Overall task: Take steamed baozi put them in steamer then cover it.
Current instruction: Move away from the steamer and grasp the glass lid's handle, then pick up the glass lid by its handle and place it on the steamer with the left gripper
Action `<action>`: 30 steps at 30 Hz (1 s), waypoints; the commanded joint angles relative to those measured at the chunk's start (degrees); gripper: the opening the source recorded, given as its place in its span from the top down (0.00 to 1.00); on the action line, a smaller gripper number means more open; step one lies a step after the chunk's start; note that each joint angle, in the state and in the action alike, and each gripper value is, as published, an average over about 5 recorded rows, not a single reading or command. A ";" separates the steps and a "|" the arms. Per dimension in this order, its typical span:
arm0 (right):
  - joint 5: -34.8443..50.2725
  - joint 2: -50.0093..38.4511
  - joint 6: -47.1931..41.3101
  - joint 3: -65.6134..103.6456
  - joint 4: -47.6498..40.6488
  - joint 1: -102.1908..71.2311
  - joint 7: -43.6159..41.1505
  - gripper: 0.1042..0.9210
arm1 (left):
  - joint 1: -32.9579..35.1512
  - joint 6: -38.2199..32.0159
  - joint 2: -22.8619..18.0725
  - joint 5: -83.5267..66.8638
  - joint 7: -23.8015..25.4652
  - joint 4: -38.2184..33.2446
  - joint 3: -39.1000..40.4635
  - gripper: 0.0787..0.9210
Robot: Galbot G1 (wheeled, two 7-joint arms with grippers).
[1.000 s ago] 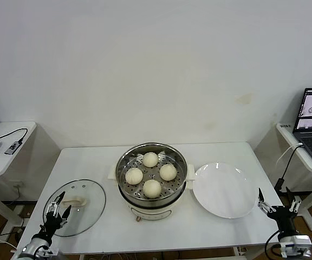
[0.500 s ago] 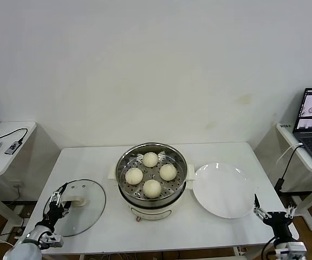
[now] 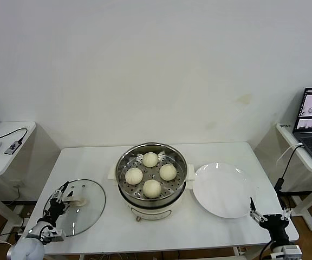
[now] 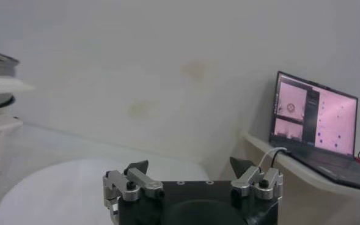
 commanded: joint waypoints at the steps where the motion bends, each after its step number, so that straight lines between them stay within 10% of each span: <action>1: -1.15 0.17 0.13 -0.20 0.91 -0.60 0.14 0.12 | -0.79 0.06 0.08 -1.29 -0.45 1.82 0.47 0.43; 15: -2.10 -1.23 1.49 -0.97 1.90 -2.10 0.27 0.12 | 5.82 1.19 0.64 -3.00 -2.42 -7.67 -4.18 0.89; 30: -5.14 -1.30 2.64 -2.15 2.25 -2.70 -0.47 0.12 | 13.85 19.94 5.19 -10.30 5.29 -33.31 -10.66 0.91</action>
